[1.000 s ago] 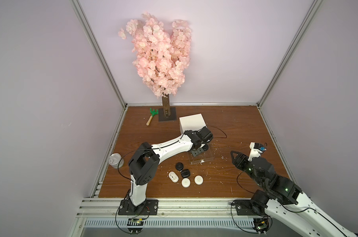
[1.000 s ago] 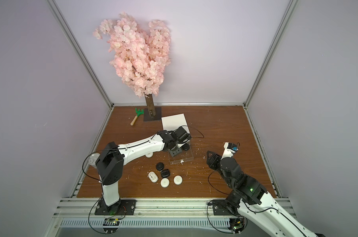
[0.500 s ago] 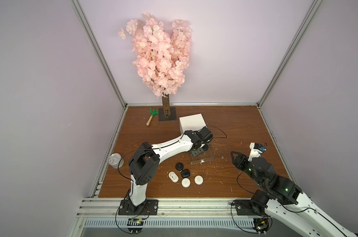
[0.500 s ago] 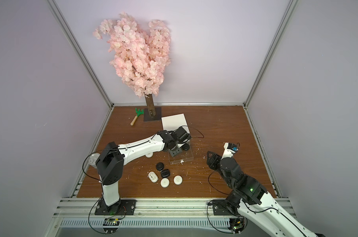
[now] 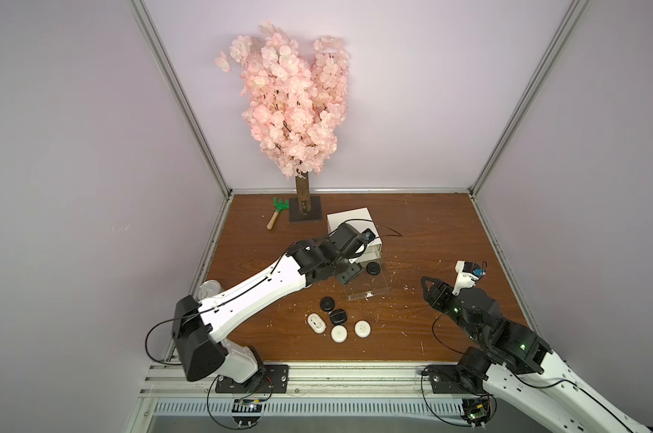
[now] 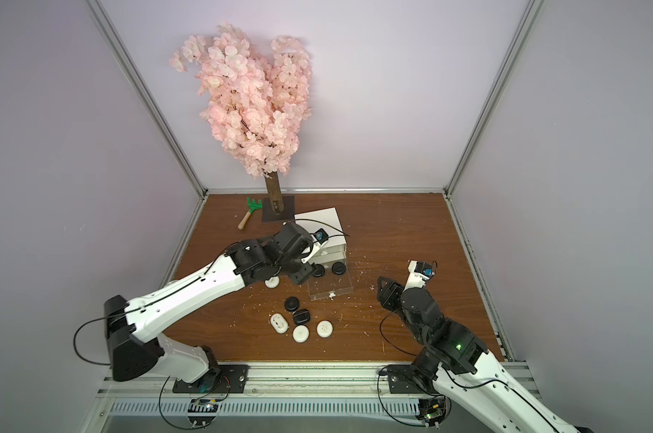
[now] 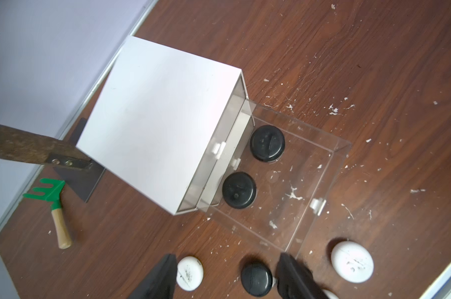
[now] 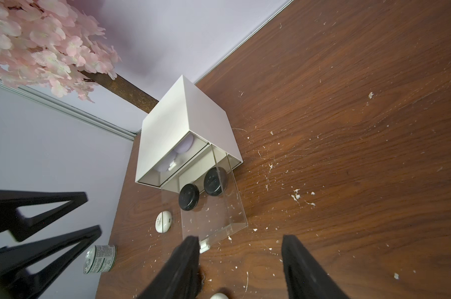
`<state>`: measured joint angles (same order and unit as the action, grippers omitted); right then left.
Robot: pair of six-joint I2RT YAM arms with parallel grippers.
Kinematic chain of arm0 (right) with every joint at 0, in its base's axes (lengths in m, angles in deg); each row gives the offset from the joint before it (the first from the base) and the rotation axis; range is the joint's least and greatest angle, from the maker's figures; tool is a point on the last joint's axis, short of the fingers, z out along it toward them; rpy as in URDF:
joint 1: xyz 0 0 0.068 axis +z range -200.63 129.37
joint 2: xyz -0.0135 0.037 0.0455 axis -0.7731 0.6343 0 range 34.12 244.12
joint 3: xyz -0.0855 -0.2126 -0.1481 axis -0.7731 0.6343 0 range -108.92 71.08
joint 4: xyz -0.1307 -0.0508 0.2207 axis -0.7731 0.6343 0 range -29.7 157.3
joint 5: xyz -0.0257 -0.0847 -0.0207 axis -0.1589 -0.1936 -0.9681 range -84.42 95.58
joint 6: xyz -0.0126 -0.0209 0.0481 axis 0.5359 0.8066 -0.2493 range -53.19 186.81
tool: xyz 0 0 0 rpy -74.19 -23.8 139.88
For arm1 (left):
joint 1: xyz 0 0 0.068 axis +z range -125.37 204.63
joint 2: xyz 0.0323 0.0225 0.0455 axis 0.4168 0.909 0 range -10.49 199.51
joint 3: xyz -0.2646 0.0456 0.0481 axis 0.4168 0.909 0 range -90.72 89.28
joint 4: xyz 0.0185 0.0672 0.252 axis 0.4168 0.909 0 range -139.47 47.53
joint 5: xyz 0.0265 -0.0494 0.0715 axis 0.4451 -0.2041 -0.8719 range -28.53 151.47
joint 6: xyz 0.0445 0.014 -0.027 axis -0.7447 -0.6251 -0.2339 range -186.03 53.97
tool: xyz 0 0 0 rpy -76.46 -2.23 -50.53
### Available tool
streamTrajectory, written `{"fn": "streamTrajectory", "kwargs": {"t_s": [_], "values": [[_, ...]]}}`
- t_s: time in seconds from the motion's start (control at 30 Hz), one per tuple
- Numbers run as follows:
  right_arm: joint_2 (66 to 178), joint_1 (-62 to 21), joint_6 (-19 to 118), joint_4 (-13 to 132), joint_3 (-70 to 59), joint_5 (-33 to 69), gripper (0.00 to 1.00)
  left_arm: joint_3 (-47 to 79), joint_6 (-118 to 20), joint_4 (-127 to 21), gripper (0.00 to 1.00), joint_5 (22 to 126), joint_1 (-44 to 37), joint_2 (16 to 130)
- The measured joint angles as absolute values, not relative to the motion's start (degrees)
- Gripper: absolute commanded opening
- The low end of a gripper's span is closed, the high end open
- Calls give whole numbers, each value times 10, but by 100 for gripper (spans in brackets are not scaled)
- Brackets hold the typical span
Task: Put the bluetooth earphones in the drawer according to color
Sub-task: Place the bluetooth earphone in the drawer, then pick up the Bluetooth earphone from the center of the board.
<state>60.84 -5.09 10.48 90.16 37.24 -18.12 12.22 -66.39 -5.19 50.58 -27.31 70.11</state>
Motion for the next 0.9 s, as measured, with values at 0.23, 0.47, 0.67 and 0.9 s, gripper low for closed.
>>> {"fn": "streamTrajectory", "kwargs": {"t_s": [0.23,0.47,0.67,0.9], "values": [[608,-51,105,901,372,-181,58,239,-606,-21,80,528,-215,655],[607,-51,105,901,372,-181,58,269,-533,-12,81,546,-195,677],[594,-51,105,902,372,-181,58,296,-494,-30,80,562,-191,726],[589,-51,105,907,371,-181,59,338,-462,-63,79,579,-180,730]]}}
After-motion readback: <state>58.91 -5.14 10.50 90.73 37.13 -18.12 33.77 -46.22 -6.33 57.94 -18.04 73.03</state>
